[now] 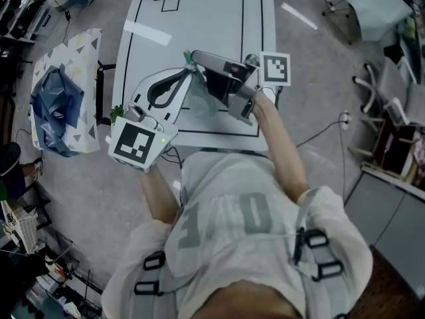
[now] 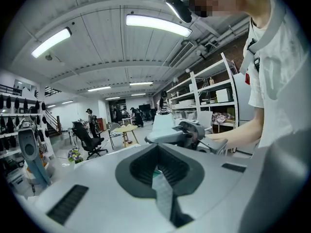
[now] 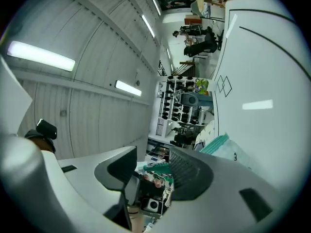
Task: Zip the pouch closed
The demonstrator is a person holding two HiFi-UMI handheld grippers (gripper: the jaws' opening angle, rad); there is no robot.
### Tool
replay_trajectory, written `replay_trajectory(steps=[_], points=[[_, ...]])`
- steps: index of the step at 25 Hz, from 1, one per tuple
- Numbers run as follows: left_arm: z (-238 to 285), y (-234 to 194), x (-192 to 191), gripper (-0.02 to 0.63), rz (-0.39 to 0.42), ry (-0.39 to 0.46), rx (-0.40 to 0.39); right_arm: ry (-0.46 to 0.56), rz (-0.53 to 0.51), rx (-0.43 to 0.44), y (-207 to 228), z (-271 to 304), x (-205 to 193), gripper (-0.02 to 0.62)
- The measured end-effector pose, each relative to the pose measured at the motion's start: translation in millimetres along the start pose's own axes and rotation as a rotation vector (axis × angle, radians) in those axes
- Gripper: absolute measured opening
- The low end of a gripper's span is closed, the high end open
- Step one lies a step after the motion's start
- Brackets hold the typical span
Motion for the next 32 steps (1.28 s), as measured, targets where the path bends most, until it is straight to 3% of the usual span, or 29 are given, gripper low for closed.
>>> replay_trajectory(steps=[5,10,13,18,22,26,32], points=[[-0.5,1.7,-0.9,0.008,0.002,-0.022,-0.003,0.026,0.028,-0.008,2.5,-6.5,-2.2,0.143],[6.5,-0.3,-14.2,0.008,0.035,-0.084,-0.009,0.059,0.073,-0.003,9.3,-13.4,0.6,0.129],[13.7,1.6,-16.1,0.008,0.018,-0.087,-0.012,0.038,0.040,-0.037,13.4,-14.1,-2.0,0.121],[17.1,3.9,-14.1,0.008,0.040,-0.105,-0.013,0.037,-0.003,-0.110,17.6,-18.1,-3.2,0.015],[14.7,2.5,-15.1,0.008,0.031,-0.113,-0.004,0.045,-0.034,-0.126,15.3,-18.6,-1.2,0.012],[14.2,-0.9,-23.0,0.008,0.029,-0.150,0.014,0.087,-0.138,-0.187,13.0,-20.4,0.8,0.011],[14.8,-4.3,-27.1,0.008,0.033,-0.170,0.031,0.143,-0.474,-0.442,9.0,-27.7,-3.7,0.009]])
Point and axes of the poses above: the fingertips, and each gripper's own axes: z forward along the fingers, y to its right, x out of its top, the point moved 4 cm from there along -z, backward along the fingers, and after that the axes turned 4 degrees about -x, right-handed, at the moved point
